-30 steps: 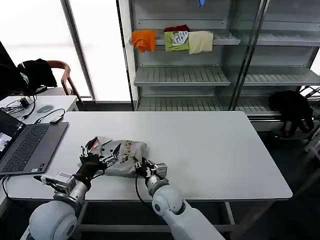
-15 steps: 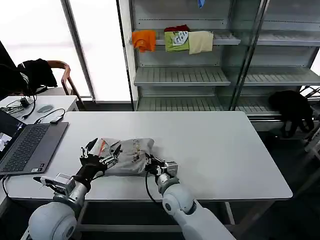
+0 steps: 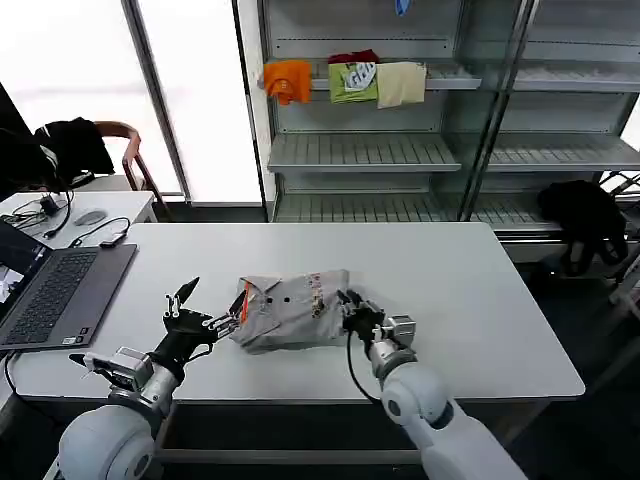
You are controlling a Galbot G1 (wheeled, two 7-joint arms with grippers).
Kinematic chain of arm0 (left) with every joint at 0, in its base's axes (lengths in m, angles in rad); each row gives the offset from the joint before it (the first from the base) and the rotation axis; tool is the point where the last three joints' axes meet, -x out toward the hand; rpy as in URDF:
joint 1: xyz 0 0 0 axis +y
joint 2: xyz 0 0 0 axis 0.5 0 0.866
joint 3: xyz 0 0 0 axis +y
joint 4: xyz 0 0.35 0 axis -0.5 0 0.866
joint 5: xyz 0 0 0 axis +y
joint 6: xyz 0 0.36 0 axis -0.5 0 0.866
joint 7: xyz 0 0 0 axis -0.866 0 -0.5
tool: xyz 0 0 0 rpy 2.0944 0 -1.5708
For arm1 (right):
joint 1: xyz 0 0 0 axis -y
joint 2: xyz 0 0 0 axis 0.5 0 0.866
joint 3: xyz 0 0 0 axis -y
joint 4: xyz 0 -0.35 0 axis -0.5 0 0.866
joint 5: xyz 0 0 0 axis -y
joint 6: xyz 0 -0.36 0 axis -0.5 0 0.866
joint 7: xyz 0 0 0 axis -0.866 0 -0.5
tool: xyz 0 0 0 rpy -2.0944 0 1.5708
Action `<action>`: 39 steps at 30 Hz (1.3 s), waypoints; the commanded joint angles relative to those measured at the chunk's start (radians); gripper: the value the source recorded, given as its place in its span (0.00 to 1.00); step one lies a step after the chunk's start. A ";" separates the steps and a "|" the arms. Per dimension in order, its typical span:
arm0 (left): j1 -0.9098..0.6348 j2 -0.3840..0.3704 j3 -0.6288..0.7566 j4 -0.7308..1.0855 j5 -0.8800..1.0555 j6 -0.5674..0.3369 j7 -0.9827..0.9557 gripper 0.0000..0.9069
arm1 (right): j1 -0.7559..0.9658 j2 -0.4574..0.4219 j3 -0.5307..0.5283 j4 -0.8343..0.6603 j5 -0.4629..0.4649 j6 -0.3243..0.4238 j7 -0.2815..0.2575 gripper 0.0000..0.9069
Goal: Fold and organize the clothes.
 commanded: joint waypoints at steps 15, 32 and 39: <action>0.120 -0.018 -0.003 0.010 0.048 -0.092 -0.002 1.00 | -0.693 -0.200 0.519 0.377 -0.235 0.384 0.002 1.00; 0.231 -0.036 -0.135 0.030 -0.005 -0.175 -0.060 1.00 | -0.880 -0.156 0.574 0.392 -0.373 0.564 0.002 1.00; 0.252 -0.061 -0.152 0.017 -0.010 -0.179 -0.071 1.00 | -0.874 -0.146 0.571 0.394 -0.351 0.578 -0.008 1.00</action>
